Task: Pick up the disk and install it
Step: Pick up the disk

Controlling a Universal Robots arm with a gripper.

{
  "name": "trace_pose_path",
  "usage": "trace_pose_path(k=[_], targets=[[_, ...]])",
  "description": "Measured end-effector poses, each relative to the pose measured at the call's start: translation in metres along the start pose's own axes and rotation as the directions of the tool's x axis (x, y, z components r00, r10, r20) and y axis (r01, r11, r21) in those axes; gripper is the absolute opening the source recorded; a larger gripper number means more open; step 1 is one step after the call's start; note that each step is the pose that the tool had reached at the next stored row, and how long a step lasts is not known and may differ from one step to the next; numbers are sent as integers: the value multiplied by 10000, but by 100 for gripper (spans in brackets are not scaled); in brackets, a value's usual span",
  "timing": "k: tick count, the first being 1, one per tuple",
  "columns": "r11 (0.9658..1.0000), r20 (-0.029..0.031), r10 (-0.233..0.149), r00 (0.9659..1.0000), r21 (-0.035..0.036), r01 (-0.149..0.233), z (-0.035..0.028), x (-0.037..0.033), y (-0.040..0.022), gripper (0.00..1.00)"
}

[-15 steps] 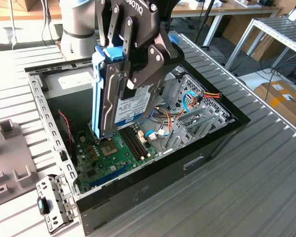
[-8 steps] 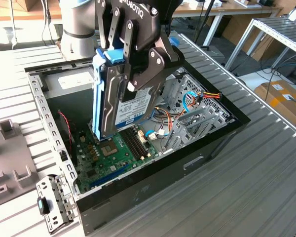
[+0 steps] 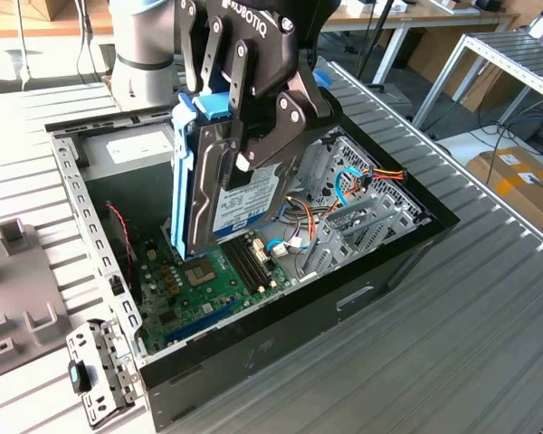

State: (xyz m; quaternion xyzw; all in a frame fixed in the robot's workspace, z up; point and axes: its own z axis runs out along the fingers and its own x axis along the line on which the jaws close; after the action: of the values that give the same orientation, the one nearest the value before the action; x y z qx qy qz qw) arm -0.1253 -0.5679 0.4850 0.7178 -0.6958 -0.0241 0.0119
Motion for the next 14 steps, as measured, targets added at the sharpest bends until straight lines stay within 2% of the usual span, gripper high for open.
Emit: trace_pose_path(k=[5,9,14], targets=[[10000,-1,1,10000,-1,-1,1,87,3,36],[10000,-1,0,10000,-1,0,1,93,-7,36],[10000,-1,0,10000,-1,0,0,95,-56,36]])
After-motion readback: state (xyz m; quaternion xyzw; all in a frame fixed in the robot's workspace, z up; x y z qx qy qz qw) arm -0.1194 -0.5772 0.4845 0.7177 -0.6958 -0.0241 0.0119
